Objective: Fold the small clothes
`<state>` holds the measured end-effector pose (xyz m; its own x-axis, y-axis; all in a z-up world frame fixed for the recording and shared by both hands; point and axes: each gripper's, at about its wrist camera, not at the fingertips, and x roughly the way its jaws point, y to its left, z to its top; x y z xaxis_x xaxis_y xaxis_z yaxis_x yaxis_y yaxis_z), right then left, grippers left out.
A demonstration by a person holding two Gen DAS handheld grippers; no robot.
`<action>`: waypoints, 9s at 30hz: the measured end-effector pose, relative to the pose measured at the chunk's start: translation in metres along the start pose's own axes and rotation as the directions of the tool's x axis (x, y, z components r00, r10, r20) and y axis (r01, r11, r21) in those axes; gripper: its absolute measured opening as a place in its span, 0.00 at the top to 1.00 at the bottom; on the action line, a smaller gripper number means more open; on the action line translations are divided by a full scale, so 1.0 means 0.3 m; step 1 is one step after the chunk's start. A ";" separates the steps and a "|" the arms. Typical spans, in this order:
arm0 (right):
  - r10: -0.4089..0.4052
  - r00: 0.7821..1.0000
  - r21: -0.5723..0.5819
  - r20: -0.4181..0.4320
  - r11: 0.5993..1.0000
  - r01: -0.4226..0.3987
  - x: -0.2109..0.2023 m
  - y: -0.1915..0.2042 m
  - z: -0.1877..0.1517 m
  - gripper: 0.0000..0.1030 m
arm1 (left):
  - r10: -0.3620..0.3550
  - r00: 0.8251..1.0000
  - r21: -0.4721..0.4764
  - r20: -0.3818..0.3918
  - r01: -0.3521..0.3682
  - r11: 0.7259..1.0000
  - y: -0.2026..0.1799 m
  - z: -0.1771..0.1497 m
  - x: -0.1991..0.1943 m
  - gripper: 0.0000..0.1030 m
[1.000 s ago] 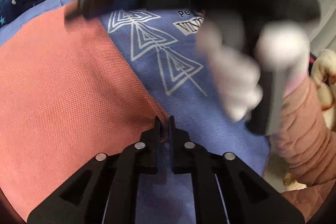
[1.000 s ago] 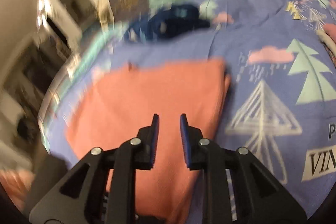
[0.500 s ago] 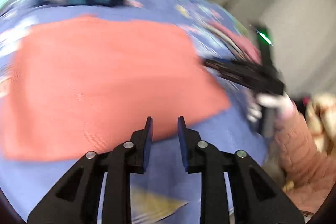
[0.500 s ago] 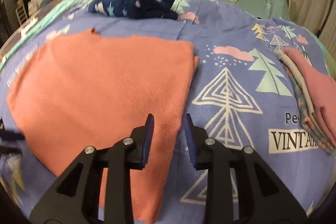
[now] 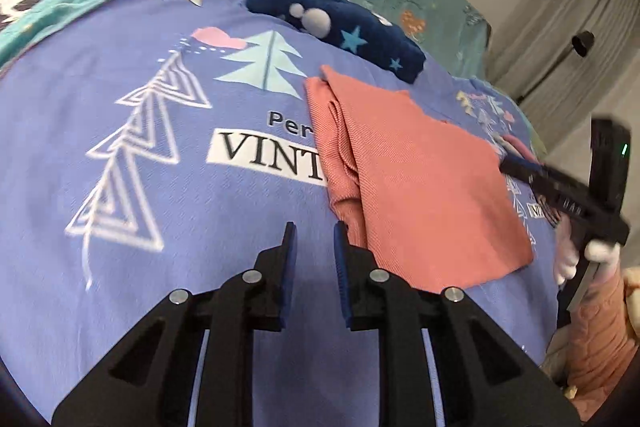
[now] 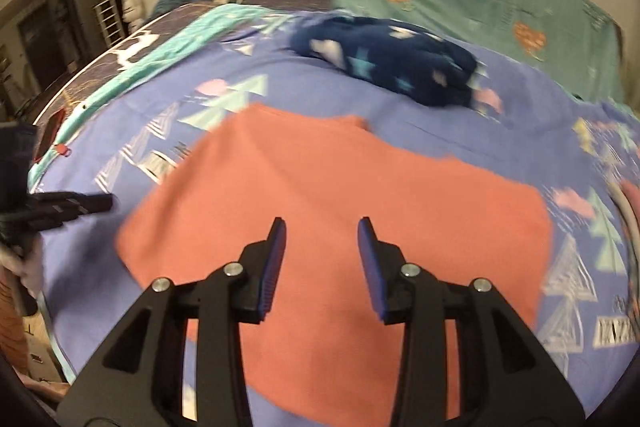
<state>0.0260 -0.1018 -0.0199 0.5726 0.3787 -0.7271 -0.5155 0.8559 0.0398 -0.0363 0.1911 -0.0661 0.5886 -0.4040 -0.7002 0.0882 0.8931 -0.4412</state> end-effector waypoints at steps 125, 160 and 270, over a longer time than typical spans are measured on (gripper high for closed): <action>0.029 0.994 -0.280 -0.107 0.958 -0.058 0.124 0.532 -0.246 0.45 | -0.227 0.962 0.008 -0.149 0.231 0.973 0.032 0.302 0.368 0.45; 0.011 0.998 -0.046 -0.058 0.999 -0.013 0.055 0.303 -0.199 0.46 | -0.290 0.933 0.083 -0.211 0.313 0.946 0.021 -0.041 0.088 0.77; -0.078 0.976 0.547 0.203 0.836 -0.046 -0.297 -0.409 -0.619 0.94 | -0.085 0.973 0.325 -0.217 0.154 0.933 -1.156 0.300 0.831 0.91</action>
<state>-0.0801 -0.3060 -0.0871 0.7286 0.3740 -0.5738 -0.1091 0.8905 0.4418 0.1521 -0.2017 -0.0372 0.3909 -0.5120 -0.7649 0.4346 0.8352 -0.3370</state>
